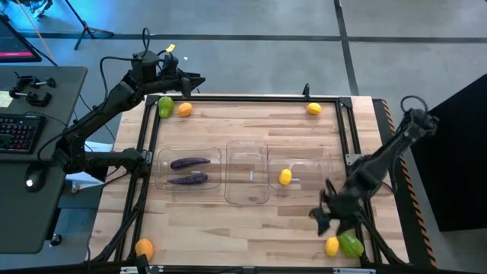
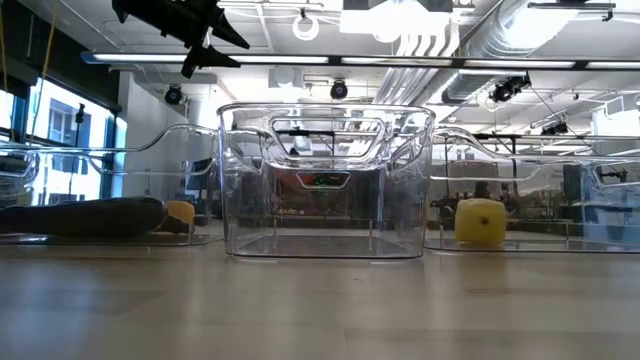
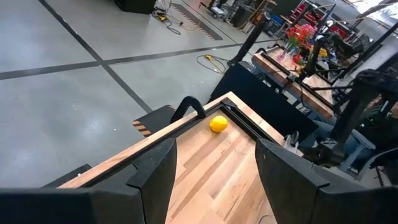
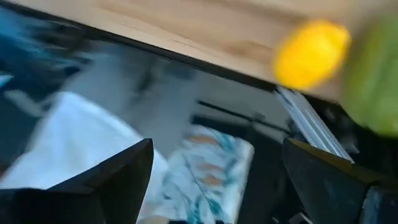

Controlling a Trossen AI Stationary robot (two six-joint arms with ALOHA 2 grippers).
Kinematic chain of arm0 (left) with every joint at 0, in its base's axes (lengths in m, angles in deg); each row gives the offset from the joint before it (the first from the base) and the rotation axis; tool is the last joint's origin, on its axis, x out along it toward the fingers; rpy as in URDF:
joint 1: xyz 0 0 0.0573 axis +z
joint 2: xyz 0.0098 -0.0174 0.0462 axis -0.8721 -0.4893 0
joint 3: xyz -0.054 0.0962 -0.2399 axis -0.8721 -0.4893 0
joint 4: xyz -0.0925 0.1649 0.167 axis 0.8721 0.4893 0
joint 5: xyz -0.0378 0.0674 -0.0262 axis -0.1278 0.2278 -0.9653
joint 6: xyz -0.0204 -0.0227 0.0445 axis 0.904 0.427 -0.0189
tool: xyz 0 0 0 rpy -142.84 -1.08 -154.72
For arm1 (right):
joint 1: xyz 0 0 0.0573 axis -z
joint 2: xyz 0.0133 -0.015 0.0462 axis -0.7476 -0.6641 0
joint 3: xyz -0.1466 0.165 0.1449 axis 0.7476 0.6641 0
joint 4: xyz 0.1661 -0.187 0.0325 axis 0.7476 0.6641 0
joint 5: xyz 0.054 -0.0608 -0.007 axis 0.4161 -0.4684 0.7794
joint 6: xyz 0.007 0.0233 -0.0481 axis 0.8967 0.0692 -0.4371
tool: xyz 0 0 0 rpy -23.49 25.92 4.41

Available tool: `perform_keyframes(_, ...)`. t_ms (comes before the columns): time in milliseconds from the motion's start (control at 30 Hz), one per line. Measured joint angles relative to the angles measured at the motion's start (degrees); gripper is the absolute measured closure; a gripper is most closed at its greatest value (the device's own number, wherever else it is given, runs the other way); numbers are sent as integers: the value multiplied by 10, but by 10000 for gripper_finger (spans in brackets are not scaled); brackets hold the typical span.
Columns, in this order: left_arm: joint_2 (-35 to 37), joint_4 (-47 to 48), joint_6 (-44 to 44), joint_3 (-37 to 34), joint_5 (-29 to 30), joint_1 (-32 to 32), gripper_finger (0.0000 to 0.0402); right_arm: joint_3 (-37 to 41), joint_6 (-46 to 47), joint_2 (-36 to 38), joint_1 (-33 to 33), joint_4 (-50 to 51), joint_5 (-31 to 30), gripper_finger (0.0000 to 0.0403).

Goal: Sort produce into baskets
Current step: Put the lemon into the right transparent bin

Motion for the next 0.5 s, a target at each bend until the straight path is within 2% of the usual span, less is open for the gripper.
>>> perform_keyframes(167,0,0,0,0,0,0,195,0,31,-83,-30,-44,70,57)
perform_keyframes(500,0,-2,0,0,0,0,195,0,28,-192,-26,-50,79,57)
